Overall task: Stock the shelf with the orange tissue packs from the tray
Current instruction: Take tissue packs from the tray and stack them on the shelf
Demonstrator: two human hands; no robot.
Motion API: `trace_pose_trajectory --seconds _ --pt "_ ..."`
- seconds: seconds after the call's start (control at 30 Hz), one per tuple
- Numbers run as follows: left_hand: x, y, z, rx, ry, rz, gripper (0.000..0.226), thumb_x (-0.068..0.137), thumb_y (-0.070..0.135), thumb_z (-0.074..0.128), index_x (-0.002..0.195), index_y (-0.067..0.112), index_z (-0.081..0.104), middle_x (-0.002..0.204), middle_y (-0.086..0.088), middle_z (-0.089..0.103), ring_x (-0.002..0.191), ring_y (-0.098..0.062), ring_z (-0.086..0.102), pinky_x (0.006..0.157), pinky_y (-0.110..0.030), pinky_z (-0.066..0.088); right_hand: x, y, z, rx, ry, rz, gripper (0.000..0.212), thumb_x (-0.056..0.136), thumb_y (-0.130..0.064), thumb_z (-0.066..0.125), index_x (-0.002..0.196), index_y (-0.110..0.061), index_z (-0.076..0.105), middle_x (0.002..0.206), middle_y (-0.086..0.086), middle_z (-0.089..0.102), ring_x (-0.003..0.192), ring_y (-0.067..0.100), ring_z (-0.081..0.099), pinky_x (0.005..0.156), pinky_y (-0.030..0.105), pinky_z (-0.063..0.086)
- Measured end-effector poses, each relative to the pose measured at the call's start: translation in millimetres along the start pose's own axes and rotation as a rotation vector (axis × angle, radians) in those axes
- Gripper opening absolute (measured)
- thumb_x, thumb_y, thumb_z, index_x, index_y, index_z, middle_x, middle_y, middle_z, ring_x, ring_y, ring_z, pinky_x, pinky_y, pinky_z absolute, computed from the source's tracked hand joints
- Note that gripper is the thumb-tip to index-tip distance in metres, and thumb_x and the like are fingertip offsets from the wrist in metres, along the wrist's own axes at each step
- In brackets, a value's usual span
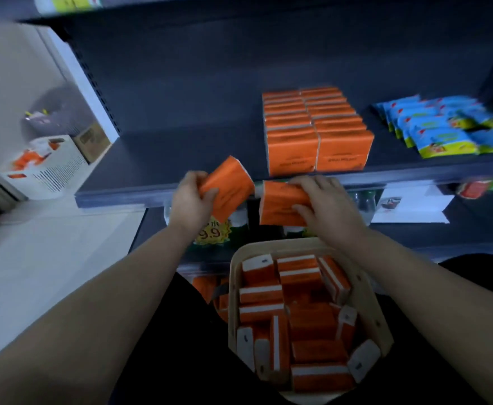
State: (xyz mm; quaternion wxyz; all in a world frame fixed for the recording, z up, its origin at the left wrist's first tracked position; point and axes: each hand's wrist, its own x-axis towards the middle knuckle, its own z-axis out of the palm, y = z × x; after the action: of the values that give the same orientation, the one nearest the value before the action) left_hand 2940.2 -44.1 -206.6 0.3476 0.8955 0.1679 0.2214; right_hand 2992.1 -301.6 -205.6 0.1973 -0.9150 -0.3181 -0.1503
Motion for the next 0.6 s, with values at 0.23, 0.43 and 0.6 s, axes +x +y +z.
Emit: trace_pose_trajectory --seconds 0.23,0.43,0.6 --pt "50 1 -37 0.094 0.136 -0.035 0.033 0.090 0.018 0.058 0.121 0.009 0.056 0.119 -0.015 0.057 0.109 -0.030 0.055 0.094 -0.040 0.046 58 -31 -12 -0.093 0.118 -0.099 0.043 0.084 -0.029 0.066 0.126 -0.027 0.055 0.117 0.001 0.058 0.111 0.026 0.050 0.090 0.040 0.034" --pt "88 -20 -48 0.156 0.181 -0.065 0.032 0.093 0.019 0.057 0.125 0.015 0.057 0.128 -0.018 0.042 0.124 -0.034 0.037 0.101 -0.039 0.036 104 -52 14 -0.161 0.192 -0.142 0.041 0.079 -0.025 0.071 0.119 -0.026 0.061 0.112 -0.003 0.064 0.109 0.026 0.049 0.082 0.038 0.031" --pt "143 -34 -47 0.233 0.153 -0.059 0.034 0.092 0.021 0.061 0.126 0.020 0.060 0.134 -0.016 0.036 0.131 -0.032 0.029 0.108 -0.036 0.031 152 -61 39 -0.252 0.182 -0.136 0.039 0.075 -0.013 0.073 0.113 -0.016 0.065 0.110 0.005 0.064 0.106 0.030 0.053 0.081 0.038 0.035"
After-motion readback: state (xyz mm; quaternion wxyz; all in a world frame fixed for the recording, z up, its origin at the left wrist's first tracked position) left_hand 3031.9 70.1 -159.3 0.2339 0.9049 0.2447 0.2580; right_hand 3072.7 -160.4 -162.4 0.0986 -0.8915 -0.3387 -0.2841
